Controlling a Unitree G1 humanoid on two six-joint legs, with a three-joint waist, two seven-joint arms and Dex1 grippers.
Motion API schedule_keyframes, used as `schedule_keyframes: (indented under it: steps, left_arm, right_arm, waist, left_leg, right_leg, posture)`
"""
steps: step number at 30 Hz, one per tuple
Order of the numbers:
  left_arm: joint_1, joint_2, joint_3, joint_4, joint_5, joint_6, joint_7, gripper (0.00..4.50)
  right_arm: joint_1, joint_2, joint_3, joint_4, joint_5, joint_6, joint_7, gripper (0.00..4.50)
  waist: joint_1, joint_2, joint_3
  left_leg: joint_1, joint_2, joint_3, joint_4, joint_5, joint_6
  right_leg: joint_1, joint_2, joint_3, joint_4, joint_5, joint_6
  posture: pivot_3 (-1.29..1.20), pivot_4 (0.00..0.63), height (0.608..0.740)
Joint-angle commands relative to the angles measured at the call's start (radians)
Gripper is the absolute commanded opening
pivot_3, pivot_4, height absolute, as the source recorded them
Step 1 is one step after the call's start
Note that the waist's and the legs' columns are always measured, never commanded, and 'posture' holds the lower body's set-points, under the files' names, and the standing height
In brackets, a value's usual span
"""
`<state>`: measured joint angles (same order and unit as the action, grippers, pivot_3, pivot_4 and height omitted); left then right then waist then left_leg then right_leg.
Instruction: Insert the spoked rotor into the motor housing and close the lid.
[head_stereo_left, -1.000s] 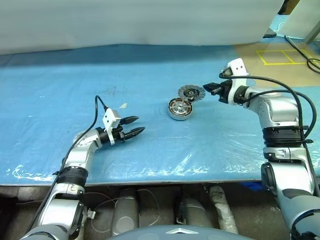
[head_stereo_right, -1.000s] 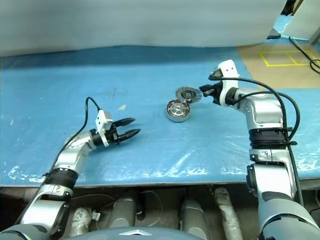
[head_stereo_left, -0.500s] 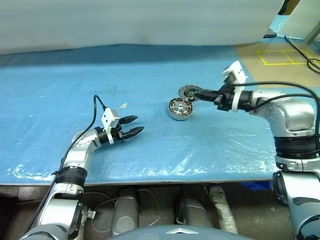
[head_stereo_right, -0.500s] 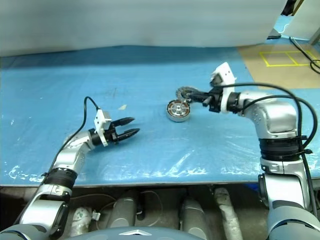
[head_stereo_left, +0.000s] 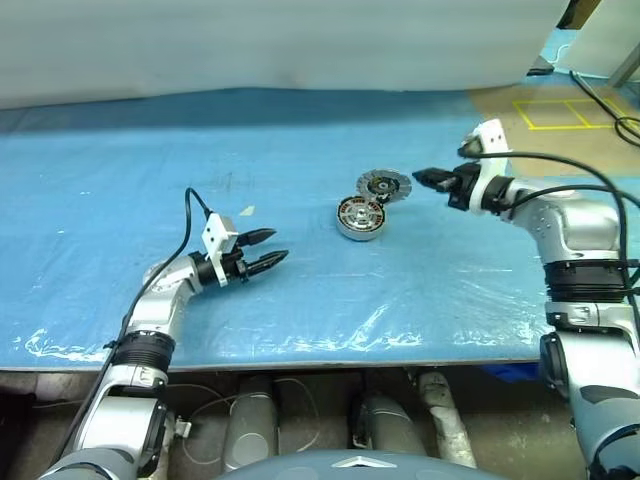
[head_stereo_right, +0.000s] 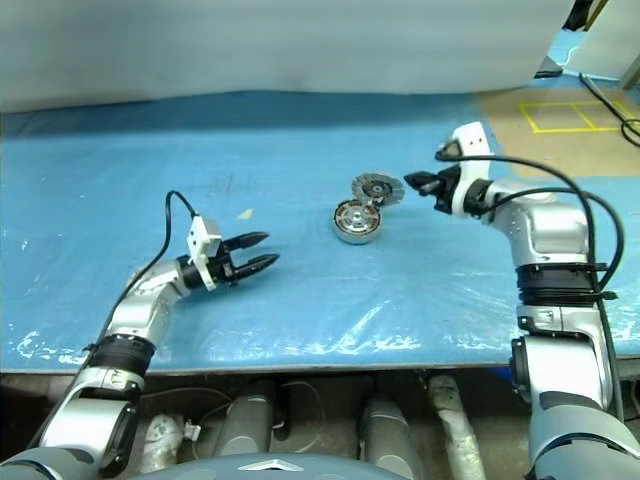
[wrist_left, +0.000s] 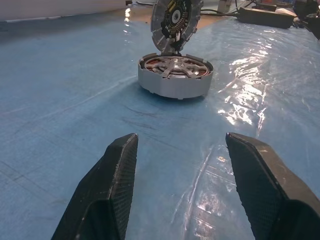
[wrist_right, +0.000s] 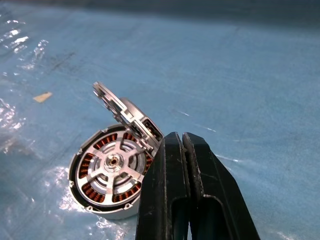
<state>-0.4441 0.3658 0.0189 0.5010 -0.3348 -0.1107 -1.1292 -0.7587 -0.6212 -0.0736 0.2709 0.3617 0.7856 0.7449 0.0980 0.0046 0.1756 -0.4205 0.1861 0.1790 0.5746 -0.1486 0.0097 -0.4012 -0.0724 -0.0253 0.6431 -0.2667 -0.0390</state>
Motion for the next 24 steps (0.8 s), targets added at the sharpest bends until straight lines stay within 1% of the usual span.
schedule_keyframes:
  steps: [1,5,11,16,24]
  left_arm:
    - [-0.012,0.004,0.020,-0.025,-0.017,-0.008,-0.001,3.00]
    - [-0.006,0.005,0.020,-0.030,-0.016,-0.008,0.001,3.00]
    - [-0.004,0.005,0.020,-0.026,-0.013,-0.010,0.002,3.00]
    - [-0.008,0.001,0.018,-0.023,-0.011,-0.012,0.002,3.00]
    - [-0.018,-0.001,0.018,-0.009,-0.009,-0.015,0.000,3.00]
  right_arm:
    - [-0.021,0.001,-0.022,-0.003,-0.004,-0.040,-0.008,0.04]
    - [-0.017,-0.013,-0.011,-0.005,-0.002,-0.026,0.015,0.04]
    - [0.026,-0.057,0.037,-0.069,0.003,0.001,0.104,0.04]
    - [0.040,-0.054,0.050,-0.107,0.005,0.015,0.116,0.04]
    - [0.073,-0.047,0.066,-0.227,0.037,0.074,0.145,0.04]
  waist:
    - [0.000,0.000,0.000]
    - [0.000,0.000,0.000]
    - [0.001,0.000,0.000]
    - [-0.002,0.000,0.000]
    - [-0.001,0.000,0.000]
  left_leg:
    - [0.000,0.000,0.000,0.000,0.000,0.000]
    - [0.000,0.000,0.000,0.000,0.000,0.000]
    - [0.000,0.000,0.000,0.000,0.000,0.000]
    - [0.000,0.000,0.000,0.000,0.000,0.000]
    - [0.001,0.000,0.000,-0.001,0.000,0.000]
  right_leg:
    - [0.000,0.000,0.000,0.000,0.000,0.000]
    - [0.000,0.000,0.000,0.000,0.000,0.000]
    - [0.000,0.000,0.000,0.000,0.000,0.000]
    - [0.000,0.000,0.000,0.000,0.000,0.000]
    - [0.000,0.000,0.000,0.000,0.000,0.000]
  posture:
    - [0.00,0.150,0.740]
    - [0.00,0.150,0.740]
    - [0.00,0.150,0.740]
    - [0.00,0.150,0.740]
    - [0.00,0.150,0.740]
